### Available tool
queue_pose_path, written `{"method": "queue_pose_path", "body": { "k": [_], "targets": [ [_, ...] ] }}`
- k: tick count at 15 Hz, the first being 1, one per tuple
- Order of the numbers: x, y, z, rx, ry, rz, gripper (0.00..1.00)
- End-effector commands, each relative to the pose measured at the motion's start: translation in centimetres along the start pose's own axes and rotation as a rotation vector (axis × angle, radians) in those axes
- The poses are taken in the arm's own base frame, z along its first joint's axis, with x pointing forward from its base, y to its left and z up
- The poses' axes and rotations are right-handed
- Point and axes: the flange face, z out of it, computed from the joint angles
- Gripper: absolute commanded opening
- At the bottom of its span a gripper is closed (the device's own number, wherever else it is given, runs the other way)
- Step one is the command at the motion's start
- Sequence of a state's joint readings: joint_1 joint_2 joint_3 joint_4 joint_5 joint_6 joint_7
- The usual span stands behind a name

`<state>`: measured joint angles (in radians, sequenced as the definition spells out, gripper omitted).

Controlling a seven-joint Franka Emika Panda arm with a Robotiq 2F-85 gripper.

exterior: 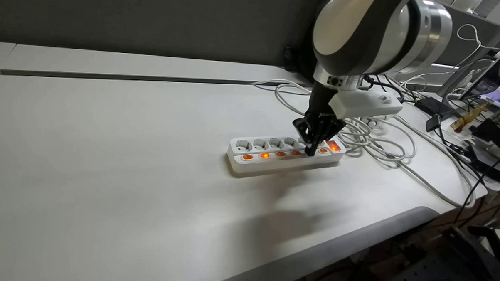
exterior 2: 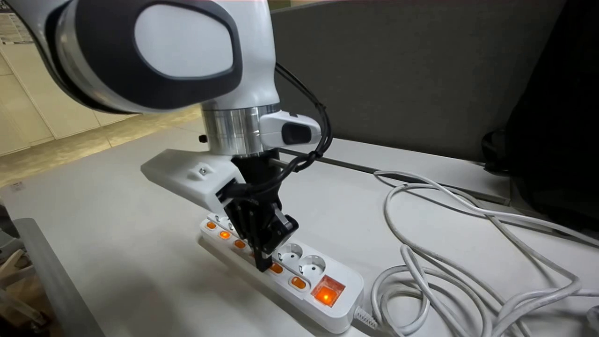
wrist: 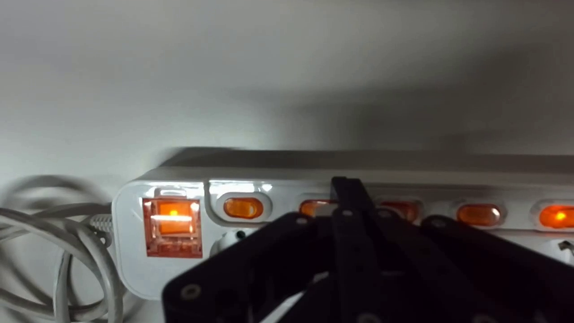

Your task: Turn on the second last switch to the right

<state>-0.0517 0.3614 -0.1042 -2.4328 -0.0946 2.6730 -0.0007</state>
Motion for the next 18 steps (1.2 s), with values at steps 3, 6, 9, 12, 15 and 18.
{"method": "queue_pose_path", "body": {
  "k": [3,6,9,12,15,18],
  "targets": [
    [0.7,1.3,1.4,0.017,-0.058,0.068,0.00],
    [0.7,2.3,2.4,0.050,-0.119,0.110,0.00],
    [1.1,3.3,2.5,0.102,-0.178,0.150,0.00],
    [1.3,3.2,1.8,0.109,-0.189,0.128,0.00],
    [1.2,2.2,0.6,0.097,-0.156,0.079,0.00],
    [0.8,0.8,-1.2,0.060,-0.100,-0.001,0.00]
  ]
}}
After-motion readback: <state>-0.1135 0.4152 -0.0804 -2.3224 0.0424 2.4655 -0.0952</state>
